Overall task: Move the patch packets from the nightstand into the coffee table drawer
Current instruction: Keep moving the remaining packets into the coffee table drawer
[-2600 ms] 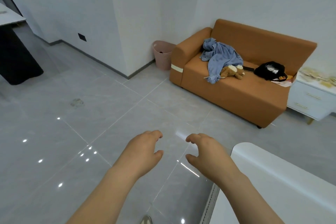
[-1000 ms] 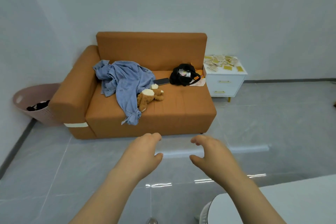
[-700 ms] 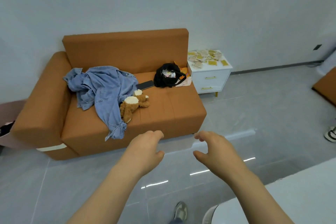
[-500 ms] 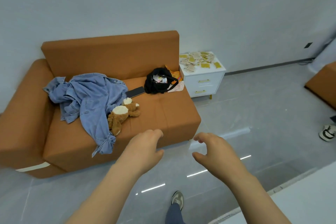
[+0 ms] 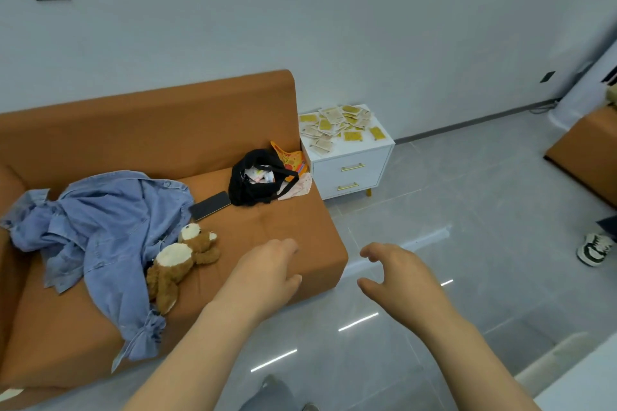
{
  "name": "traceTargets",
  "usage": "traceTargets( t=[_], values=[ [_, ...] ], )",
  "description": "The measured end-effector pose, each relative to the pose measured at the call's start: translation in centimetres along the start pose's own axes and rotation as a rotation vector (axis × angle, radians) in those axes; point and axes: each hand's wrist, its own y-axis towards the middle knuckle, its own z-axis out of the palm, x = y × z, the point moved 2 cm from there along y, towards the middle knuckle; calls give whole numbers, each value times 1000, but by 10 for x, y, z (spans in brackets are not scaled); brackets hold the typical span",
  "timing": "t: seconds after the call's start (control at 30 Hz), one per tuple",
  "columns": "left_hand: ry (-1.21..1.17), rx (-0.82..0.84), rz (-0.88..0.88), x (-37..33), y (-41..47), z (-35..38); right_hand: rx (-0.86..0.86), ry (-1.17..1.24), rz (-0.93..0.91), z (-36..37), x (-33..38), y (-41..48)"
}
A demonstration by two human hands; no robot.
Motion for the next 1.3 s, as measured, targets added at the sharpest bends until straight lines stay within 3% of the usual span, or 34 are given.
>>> traceTargets(
  t=[0.6,0.93,1.3],
  values=[
    [-26,98,114,-7,253,-53,-3,-4,149,-67,-42,222],
    [2,119,45,-16,338,-64,49,-1,118,-88,-75,311],
    [-61,93,-99,-96,448,-55,104,-29,-27,-156,-169,422]
  ],
)
